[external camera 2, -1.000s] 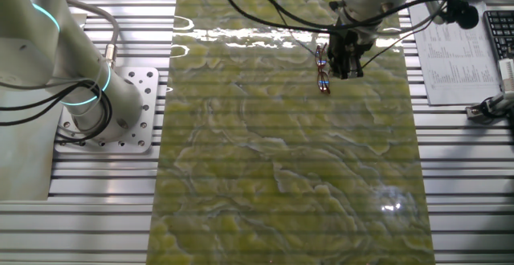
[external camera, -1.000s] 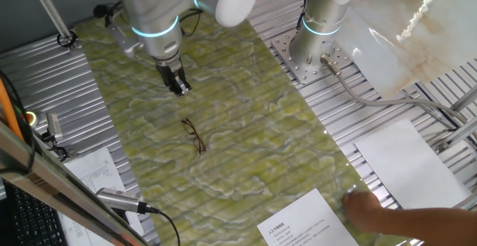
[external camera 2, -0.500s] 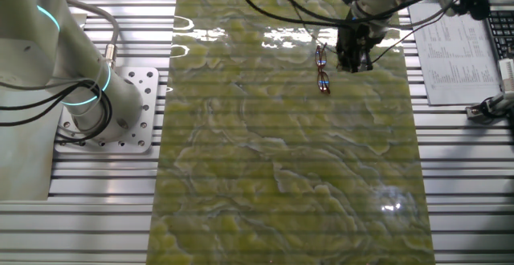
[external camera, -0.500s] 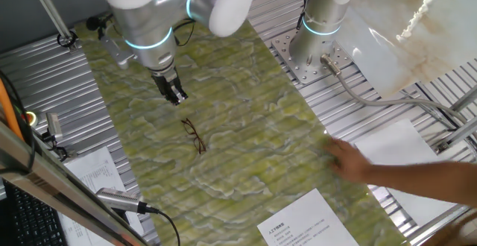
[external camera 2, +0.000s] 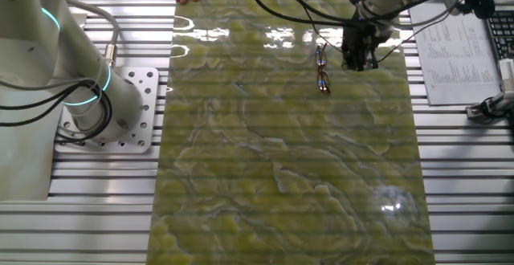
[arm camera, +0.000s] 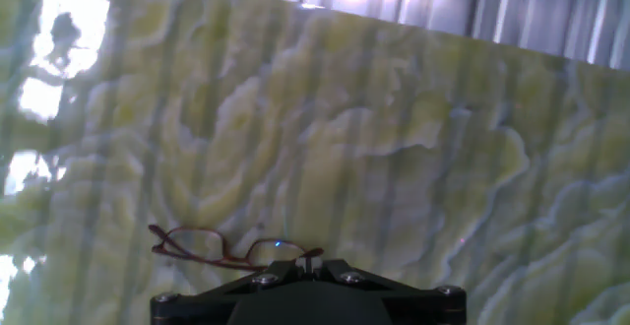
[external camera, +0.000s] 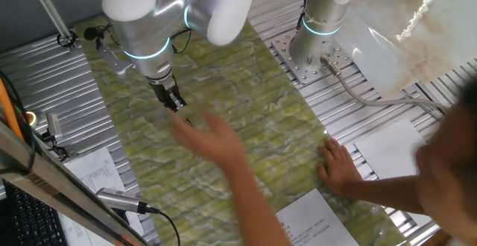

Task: Unfold the leg of the glasses (with one hand)

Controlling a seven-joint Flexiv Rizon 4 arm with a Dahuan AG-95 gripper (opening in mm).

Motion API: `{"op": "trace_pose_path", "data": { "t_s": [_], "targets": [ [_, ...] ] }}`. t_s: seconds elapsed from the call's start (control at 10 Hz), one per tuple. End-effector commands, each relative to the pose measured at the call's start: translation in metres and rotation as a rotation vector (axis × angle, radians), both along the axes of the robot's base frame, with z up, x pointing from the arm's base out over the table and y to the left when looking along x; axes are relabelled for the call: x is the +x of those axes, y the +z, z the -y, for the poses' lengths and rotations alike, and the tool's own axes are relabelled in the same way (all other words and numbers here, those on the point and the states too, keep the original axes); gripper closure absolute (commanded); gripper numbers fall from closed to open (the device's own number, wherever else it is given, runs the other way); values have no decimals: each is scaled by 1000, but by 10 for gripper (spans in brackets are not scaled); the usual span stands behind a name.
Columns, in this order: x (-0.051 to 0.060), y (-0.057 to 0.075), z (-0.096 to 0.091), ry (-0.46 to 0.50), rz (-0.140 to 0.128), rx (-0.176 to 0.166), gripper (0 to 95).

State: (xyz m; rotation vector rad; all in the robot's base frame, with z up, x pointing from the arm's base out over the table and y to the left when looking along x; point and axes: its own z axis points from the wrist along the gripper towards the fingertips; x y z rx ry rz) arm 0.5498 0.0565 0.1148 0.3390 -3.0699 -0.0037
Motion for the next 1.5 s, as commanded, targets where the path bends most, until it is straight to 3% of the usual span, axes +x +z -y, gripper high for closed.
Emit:
{"op": "trace_pose_path", "data": {
  "t_s": [0.1, 0.5, 0.8, 1.1, 1.5],
  "targets": [
    [1, -6, -8, 6, 1, -6, 950],
    [-1, -9, -16, 47, -1, -5, 950],
    [-1, -9, -16, 199, -8, 5, 950],
    [-1, -11, -14, 445, -5, 34, 950],
    [-3, -18, -31, 578, 7, 52, 950]
  ]
}}
